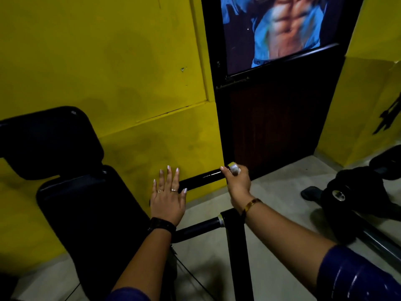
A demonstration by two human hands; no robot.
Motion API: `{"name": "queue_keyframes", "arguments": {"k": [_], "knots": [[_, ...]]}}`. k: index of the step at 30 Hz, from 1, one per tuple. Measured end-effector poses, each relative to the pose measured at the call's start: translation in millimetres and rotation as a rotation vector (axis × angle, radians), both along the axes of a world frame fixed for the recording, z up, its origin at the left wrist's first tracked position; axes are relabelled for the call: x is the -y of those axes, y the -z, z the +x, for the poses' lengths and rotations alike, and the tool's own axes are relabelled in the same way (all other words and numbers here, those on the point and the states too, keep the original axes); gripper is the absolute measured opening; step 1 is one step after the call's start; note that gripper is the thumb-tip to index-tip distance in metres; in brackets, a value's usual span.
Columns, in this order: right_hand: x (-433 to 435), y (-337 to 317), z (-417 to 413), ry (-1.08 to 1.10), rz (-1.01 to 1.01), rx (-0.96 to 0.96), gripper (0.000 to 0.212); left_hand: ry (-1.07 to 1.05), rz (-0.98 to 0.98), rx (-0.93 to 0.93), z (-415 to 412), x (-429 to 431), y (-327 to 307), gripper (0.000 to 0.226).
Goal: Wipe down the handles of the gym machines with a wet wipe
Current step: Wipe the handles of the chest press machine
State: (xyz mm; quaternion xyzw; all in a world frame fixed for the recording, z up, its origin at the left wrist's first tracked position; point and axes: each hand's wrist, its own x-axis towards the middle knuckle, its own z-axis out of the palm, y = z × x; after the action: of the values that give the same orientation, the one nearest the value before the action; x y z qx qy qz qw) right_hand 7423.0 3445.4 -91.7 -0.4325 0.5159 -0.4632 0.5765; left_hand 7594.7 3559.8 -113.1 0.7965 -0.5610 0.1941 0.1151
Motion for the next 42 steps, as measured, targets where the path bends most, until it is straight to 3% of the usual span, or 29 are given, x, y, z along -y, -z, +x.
{"name": "queue_keyframes", "arguments": {"k": [4,6,8,11,14,19,21,25,27,30,32,36,42], "knots": [[-17.6,2.0,14.8,0.181,0.032,0.108,0.047,0.004,-0.001,0.001,1.1,-0.1,0.1,0.064],[-11.0,-2.5,12.8,0.188,0.065,0.146,0.031,0.008,-0.009,0.007,1.2,0.6,-0.8,0.064],[6.8,-12.1,4.7,0.049,0.18,0.151,0.022,0.021,-0.019,0.01,2.4,1.2,0.5,0.062],[34.8,-23.2,-10.0,-0.269,0.321,0.12,0.031,0.019,-0.026,0.013,3.6,1.9,1.9,0.061],[39.7,-23.1,-12.6,-0.364,0.114,-0.114,0.027,0.016,-0.022,0.006,2.1,1.7,2.1,0.06],[16.3,2.3,-13.2,-0.225,-0.679,-0.567,0.027,0.007,-0.023,0.005,0.3,1.2,0.9,0.062],[8.7,23.6,-18.2,-0.203,-0.905,-0.704,0.035,0.014,-0.022,0.005,-0.3,0.9,0.3,0.06],[-1.7,50.2,-32.6,-0.189,-1.104,-0.877,0.084,0.008,-0.036,0.022,0.9,0.1,-0.5,0.061],[-3.1,45.9,-26.0,-0.129,-1.143,-0.915,0.077,0.002,-0.023,0.029,0.5,0.3,-1.9,0.061],[-9.0,20.9,2.0,-0.076,-0.977,-0.894,0.042,-0.007,-0.006,0.007,-0.7,-0.9,-1.7,0.061],[-19.5,6.7,22.7,-0.117,-0.931,-0.879,0.031,-0.02,0.011,-0.019,-2.8,-1.6,-2.3,0.062],[-55.5,11.5,58.3,-0.368,-1.045,-0.818,0.048,-0.009,0.025,-0.03,-1.7,-1.1,-5.1,0.064],[-26.1,38.5,14.2,-0.418,-1.374,-0.863,0.067,0.004,0.024,0.005,1.3,-3.2,-3.0,0.064]]}}
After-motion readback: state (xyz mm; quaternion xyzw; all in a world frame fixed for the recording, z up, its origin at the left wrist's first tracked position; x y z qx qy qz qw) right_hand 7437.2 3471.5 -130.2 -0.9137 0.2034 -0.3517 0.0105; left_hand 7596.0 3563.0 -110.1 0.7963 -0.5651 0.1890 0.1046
